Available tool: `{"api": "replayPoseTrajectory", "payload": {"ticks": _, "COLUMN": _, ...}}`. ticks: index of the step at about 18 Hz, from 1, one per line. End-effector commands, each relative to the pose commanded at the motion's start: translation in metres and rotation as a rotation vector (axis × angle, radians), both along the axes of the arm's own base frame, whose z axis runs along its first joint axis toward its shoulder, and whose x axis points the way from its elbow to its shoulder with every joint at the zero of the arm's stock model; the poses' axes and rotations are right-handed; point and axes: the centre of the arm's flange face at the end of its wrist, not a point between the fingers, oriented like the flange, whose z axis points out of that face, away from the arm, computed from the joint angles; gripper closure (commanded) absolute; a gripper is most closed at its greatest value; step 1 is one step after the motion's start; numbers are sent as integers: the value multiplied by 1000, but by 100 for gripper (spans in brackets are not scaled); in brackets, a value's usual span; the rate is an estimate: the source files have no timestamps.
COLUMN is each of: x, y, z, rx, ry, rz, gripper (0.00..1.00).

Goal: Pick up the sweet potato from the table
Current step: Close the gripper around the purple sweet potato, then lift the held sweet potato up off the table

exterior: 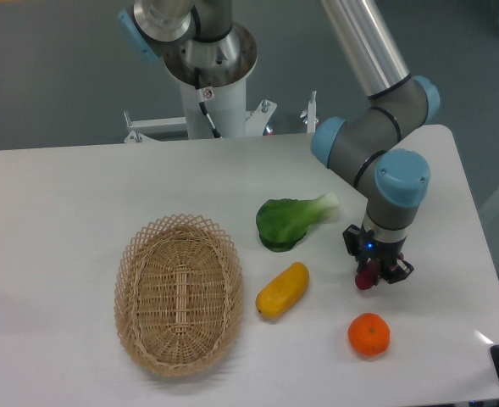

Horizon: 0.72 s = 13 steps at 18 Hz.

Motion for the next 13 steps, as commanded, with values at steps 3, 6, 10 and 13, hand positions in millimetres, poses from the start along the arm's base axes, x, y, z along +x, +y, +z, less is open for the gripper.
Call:
{"api": "replayPoseTrajectory", "payload": {"ticks": 3, "x": 5, "y": 4, "z": 34, "rx": 88, "ry": 8, "rz": 12, "gripper": 67}}
{"api": "replayPoseTrajectory", "payload": {"ticks": 6, "x": 11, "y": 9, "z": 66, "rx": 185, "ry": -1, "rz": 44, "gripper": 67}}
{"api": "replayPoseTrajectory", "payload": {"ticks": 10, "x": 26, "y": 14, "z": 97, "rx": 260, "ry": -14, "rz": 96, "gripper": 67}}
{"api": "replayPoseTrajectory", "payload": {"ticks": 13, "x": 39, "y": 25, "z": 109, "rx": 303, "ry": -36, "rz": 126, "gripper": 66}}
